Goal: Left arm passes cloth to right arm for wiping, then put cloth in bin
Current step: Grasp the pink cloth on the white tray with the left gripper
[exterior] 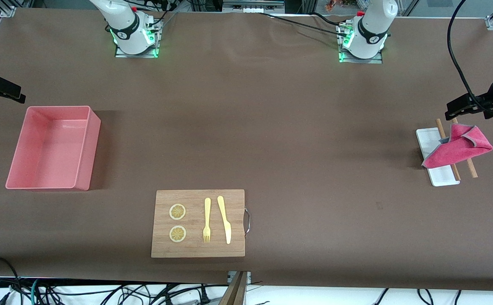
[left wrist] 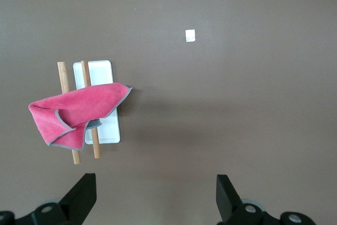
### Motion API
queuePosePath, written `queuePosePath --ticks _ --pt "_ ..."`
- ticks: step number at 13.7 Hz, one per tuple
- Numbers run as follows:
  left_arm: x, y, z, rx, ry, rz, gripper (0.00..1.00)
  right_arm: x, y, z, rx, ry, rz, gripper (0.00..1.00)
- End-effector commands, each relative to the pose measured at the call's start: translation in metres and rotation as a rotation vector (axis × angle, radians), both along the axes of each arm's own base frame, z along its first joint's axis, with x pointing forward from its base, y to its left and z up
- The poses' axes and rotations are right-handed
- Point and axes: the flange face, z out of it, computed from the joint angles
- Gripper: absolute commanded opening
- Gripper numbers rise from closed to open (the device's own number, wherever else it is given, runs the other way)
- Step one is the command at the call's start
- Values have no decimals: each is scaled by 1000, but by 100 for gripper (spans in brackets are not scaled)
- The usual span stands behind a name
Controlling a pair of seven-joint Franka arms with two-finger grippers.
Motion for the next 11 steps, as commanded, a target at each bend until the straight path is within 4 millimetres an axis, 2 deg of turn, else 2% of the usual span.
queuePosePath --ticks 1,6,7,8,9,11 --pt "6 4 10 -3 -42 5 100 1 -5 4 20 -9 7 100" --pt "7 0 6 -2 -35 -1 100 1 -5 4 20 -9 7 100" --pt "11 -4 -2 -3 -21 -12 100 2 -5 3 20 -7 6 100" --pt "20 -8 -21 -3 10 -25 100 2 -5 4 20 -9 7 100" --pt "27 4 -49 -12 60 -14 100 1 -5 4 20 -9 7 100" --pt "32 69 -86 -82 108 17 100 1 -5 4 20 -9 7 100"
